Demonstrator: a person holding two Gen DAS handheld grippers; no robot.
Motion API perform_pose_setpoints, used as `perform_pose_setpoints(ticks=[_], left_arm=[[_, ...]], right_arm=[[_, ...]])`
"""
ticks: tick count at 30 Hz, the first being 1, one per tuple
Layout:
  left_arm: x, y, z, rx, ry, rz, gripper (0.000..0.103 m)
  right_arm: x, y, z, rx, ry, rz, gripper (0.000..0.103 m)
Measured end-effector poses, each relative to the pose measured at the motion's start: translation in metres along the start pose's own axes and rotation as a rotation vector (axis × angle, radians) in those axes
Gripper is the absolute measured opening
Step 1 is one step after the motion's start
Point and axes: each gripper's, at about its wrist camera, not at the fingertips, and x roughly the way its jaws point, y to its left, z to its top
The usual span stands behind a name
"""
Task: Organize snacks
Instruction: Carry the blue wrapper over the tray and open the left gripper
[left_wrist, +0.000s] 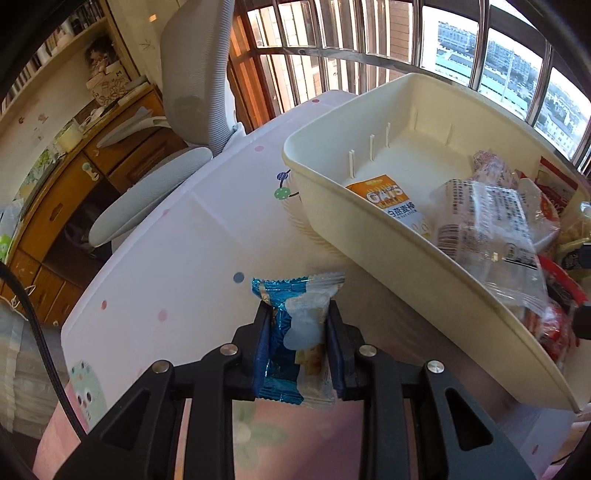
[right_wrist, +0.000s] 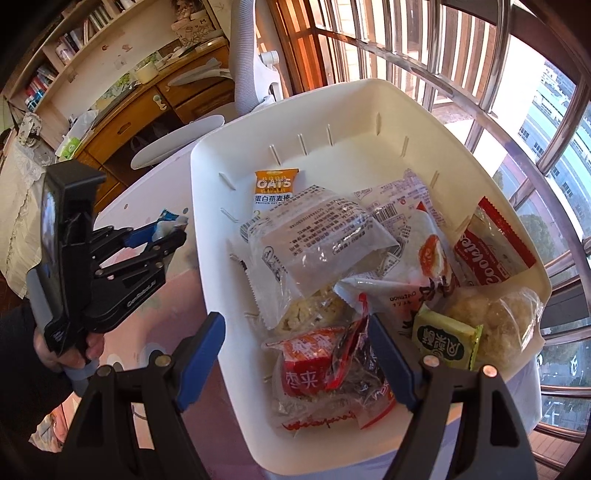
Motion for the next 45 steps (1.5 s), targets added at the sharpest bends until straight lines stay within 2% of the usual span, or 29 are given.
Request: perform_pose_setpoints(ticks=[11, 18, 23, 29, 32, 36, 37, 39, 40, 42, 44, 45], left_arm=[[-0.060, -0.012, -0.004, -0.076, 0.042, 0.035, 0.026], [-0.099, -0.031, 0.003, -0.127, 0.017, -0.002, 0.026], [-0.116, -0.051, 0.012, -0.153, -0.010, -0.065, 0.026], [-0.119, -0.079, 0.022, -0.152, -0.018, -0.164, 0.026], [-0.118, -0.091, 0.029, -0.158, -0.032, -0.236, 0.026], [-0.125, -0.109, 0.041, -0.115, -0.073, -0.309, 0.027], [-0.127, -0.113, 0.044, -0.105, -0.080, -0.324, 0.029], [-0.135, -0.121, 0.048, -0.092, -0.094, -0.337, 0.050], [-0.140, -0.124, 0.048, -0.090, -0.106, -0.335, 0.065], [-0.151, -0.128, 0.047, -0.091, -0.135, -0.335, 0.068], [-0.160, -0.130, 0.044, -0.093, -0.137, -0.321, 0.078], [-0.164, -0.131, 0.041, -0.095, -0.136, -0.307, 0.080]], right_arm=[[-0.015, -0.001, -0.002, -0.069, 0.013, 0.008, 0.080], [-0.016, -0.010, -0.012, -0.066, 0.055, 0.013, 0.080], [-0.025, -0.016, -0.021, -0.070, 0.049, 0.020, 0.080], [-0.038, -0.029, -0.027, -0.088, 0.026, -0.025, 0.080], [-0.048, -0.039, -0.030, -0.073, 0.001, -0.057, 0.080], [-0.065, -0.052, -0.037, -0.043, -0.037, -0.102, 0.080], [-0.068, -0.055, -0.039, -0.038, -0.046, -0.111, 0.080], [-0.075, -0.058, -0.042, -0.030, -0.061, -0.123, 0.080], [-0.080, -0.059, -0.043, -0.027, -0.072, -0.131, 0.080], [-0.089, -0.059, -0.045, -0.030, -0.096, -0.139, 0.081], [-0.095, -0.058, -0.048, -0.033, -0.116, -0.143, 0.083], [-0.099, -0.057, -0.051, -0.033, -0.127, -0.141, 0.083]])
